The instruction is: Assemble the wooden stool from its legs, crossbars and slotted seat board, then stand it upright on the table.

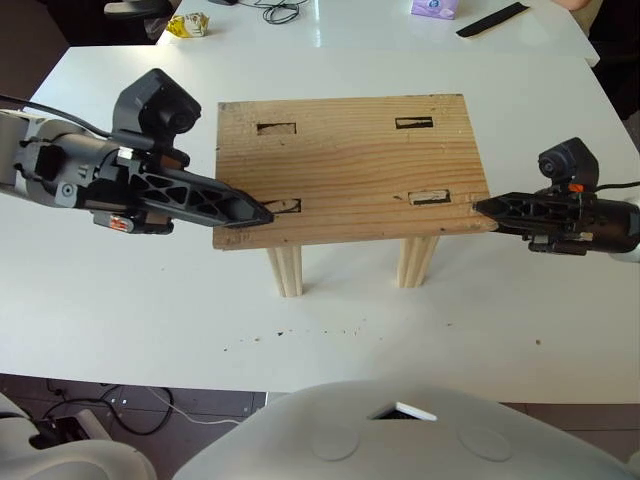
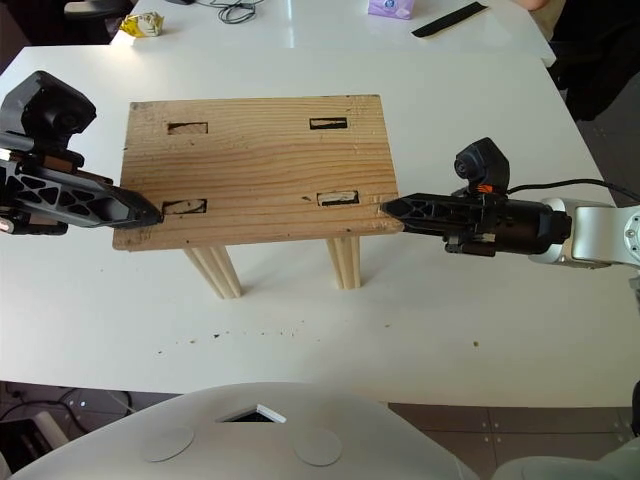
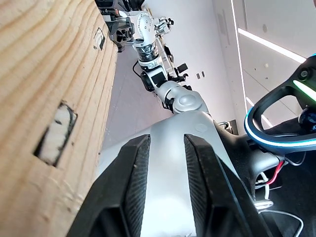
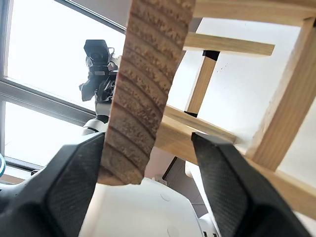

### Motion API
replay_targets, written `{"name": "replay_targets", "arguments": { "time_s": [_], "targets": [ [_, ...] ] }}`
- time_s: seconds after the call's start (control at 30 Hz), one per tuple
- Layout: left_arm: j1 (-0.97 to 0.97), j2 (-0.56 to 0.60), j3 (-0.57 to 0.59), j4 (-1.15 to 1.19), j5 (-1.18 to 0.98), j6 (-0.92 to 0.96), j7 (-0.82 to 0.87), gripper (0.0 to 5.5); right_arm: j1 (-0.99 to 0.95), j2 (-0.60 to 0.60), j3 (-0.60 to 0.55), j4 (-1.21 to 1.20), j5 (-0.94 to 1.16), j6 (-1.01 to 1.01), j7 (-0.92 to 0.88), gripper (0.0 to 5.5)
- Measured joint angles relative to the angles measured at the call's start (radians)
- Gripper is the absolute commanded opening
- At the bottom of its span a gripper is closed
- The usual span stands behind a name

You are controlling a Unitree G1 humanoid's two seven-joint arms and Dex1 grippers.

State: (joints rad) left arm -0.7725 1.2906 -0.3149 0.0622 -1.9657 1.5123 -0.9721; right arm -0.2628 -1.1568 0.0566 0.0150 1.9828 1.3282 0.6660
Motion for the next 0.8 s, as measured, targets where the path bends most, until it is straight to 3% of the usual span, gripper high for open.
{"name": "replay_targets", "arguments": {
  "time_s": [0.17, 0.3, 0.43, 0.5, 0.6, 0.7, 0.8],
  "targets": [
    [0.005, -0.013, 0.057, 0.092, 0.018, 0.005, 0.048, 1.27, -0.039, 0.022, 0.001, 0.074, -0.001, 0.056, -0.014, 4.68],
    [0.027, -0.011, 0.142, 0.119, 0.064, 0.036, 0.037, 1.27, -0.075, 0.029, -0.054, 0.160, -0.002, 0.078, -0.028, 4.68],
    [0.160, 0.058, 0.253, 0.079, 0.021, 0.076, -0.045, 1.27, -0.060, -0.041, -0.112, 0.205, -0.009, 0.158, 0.074, 4.68],
    [0.358, 0.143, 0.382, 0.000, 0.003, 0.093, -0.164, 1.27, 0.066, -0.127, -0.212, 0.171, -0.013, 0.203, 0.170, 4.68],
    [0.599, 0.148, 0.563, -0.126, 0.014, 0.091, -0.207, 1.27, 0.309, -0.131, -0.386, 0.048, -0.020, 0.218, 0.183, 4.68],
    [0.835, 0.021, 0.728, -0.352, 0.182, 0.067, -0.220, 1.27, 0.571, 0.012, -0.561, -0.196, -0.070, 0.214, 0.153, 4.68],
    [1.000, -0.033, 0.698, -0.497, 0.478, -0.156, -0.280, 1.27, 0.687, 0.131, -0.558, -0.341, -0.180, 0.162, 0.128, 4.68]
  ]
}}
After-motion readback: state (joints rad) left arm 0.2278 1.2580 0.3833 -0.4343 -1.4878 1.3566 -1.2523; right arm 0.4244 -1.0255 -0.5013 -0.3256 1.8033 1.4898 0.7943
